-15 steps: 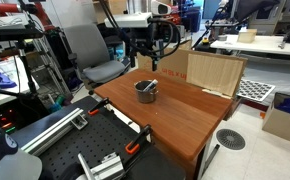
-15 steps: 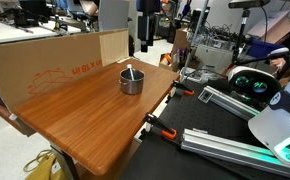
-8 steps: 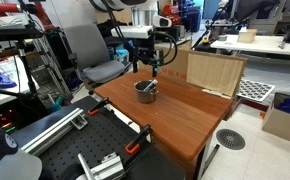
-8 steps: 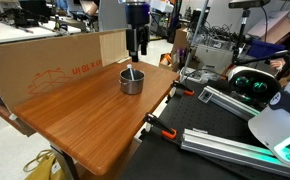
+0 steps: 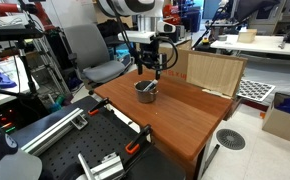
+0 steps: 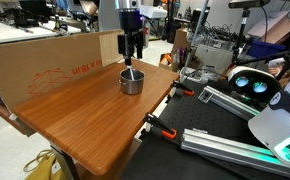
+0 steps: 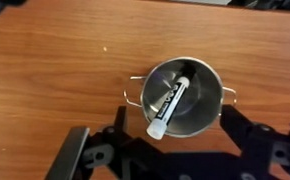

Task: Remove the marker from the silver pot

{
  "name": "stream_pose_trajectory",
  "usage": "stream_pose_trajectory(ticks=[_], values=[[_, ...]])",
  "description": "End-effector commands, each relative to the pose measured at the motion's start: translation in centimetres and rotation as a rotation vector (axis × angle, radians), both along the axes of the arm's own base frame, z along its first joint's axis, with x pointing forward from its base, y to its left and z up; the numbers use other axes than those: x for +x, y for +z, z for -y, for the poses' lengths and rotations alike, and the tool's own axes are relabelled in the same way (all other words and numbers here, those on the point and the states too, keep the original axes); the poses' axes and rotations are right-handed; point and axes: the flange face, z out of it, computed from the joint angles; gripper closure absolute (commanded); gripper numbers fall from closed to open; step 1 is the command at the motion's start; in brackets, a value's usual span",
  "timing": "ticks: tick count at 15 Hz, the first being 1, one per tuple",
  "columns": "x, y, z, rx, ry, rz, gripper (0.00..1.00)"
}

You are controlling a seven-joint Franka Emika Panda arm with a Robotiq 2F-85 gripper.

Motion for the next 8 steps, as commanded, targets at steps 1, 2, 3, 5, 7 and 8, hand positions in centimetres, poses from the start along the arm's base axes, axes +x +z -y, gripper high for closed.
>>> stream_pose_trajectory(ticks=[1, 2, 3, 5, 7, 8], values=[[1.3, -1.5, -0.2, -0.017, -0.037, -0.026, 0.00], [1.5, -2.0, -0.2, -0.022, -0.041, -0.032, 0.00], [1.7, -2.4, -0.2, -0.028, -0.042, -0.035, 0.00], [2.2, -2.9, -0.1, -0.033, -0.048, -0.044, 0.00], [2.7, -3.2, -0.1, -0.034, -0.052, -0.055, 0.00], [2.9, -3.3, -0.1, -0.035, -0.057, -0.058, 0.00]])
